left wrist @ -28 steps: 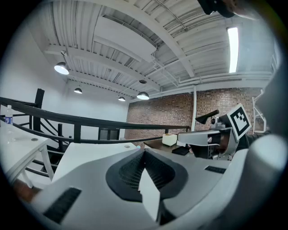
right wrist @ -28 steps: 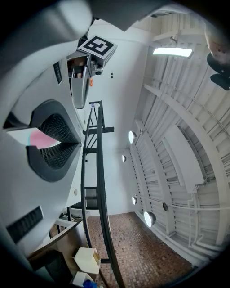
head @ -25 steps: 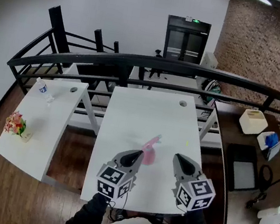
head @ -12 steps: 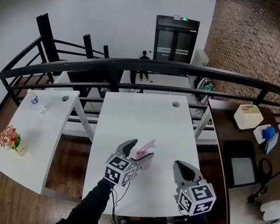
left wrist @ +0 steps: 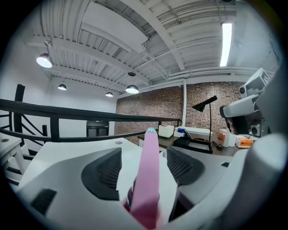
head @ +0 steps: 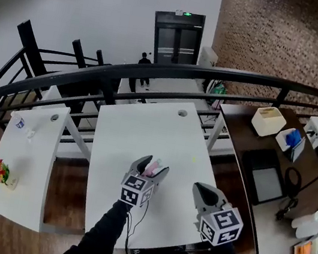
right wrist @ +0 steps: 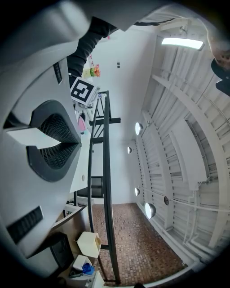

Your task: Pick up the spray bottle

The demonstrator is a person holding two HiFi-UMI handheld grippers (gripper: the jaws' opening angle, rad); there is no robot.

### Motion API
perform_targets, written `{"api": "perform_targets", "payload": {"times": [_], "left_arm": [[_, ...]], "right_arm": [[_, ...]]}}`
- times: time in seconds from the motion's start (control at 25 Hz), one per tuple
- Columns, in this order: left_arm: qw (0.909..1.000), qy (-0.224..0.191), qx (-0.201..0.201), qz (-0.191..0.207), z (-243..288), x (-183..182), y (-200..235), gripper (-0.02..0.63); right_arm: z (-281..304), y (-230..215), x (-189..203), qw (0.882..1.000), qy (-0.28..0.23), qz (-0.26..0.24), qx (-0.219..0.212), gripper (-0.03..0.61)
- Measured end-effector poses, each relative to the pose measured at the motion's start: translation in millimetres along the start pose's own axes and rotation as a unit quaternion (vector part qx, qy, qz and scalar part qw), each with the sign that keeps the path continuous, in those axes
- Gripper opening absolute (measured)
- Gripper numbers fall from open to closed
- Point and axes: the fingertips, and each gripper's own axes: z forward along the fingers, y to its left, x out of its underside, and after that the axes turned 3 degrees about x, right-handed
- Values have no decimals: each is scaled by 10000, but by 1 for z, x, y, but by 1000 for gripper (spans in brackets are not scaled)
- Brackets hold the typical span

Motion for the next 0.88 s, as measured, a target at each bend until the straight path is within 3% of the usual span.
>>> {"api": "perform_targets", "payload": {"times": [0.12,0.2,0.4,0.52,0.88], "left_arm": [[9999,-61,-106,13,1,0,4,299],[9996,-89,-266,98,-3,-1,9,219],[9973,-126,-355,624,-2,-1,3,105],[9983,-184,-292,479,-11,-4,-1,84],[9962,-421,-393,655,-54,-46,-14,84]], "right_arm": [[0,-3,3,10000,35,27,24,-21],[0,-3,3,10000,35,53,50,-21],[2,-3,-1,10000,13,11,27,-21],[4,3,-2,10000,-8,-11,-40,-21],[6,17,-10,9996,-130,28,-252,-21]]}}
